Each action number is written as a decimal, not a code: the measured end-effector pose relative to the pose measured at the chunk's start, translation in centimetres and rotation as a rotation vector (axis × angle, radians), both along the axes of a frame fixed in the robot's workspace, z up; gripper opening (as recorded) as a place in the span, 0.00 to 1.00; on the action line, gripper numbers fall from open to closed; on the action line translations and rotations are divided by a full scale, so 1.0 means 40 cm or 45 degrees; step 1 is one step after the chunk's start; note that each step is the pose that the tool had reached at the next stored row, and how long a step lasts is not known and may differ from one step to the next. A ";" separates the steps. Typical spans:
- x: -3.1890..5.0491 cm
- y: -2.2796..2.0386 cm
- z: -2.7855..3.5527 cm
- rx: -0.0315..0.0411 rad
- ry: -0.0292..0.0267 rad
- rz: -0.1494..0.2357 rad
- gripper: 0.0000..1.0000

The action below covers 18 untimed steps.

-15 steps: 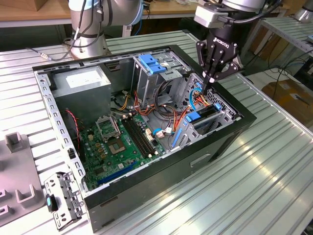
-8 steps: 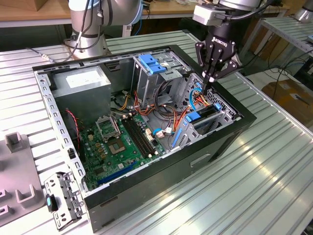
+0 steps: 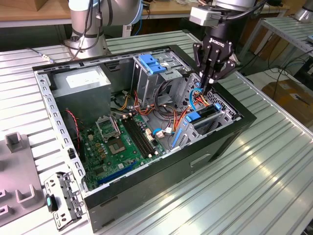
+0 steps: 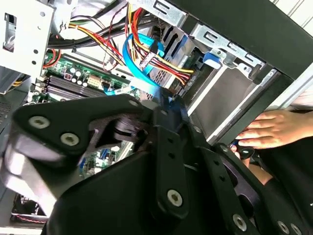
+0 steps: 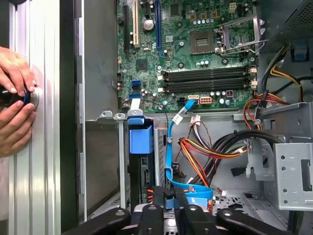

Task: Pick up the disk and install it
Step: 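Insert the second disk wire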

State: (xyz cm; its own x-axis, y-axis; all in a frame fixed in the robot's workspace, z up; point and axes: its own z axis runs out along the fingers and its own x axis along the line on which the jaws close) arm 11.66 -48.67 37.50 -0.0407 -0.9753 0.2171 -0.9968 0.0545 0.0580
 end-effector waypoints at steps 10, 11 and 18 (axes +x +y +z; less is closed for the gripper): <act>0.016 0.010 -0.037 -0.0251 0.0012 -0.001 0.31; 0.017 0.011 -0.038 -0.0284 0.0012 -0.001 0.23; 0.002 0.009 -0.038 -0.0287 -0.0004 -0.001 0.16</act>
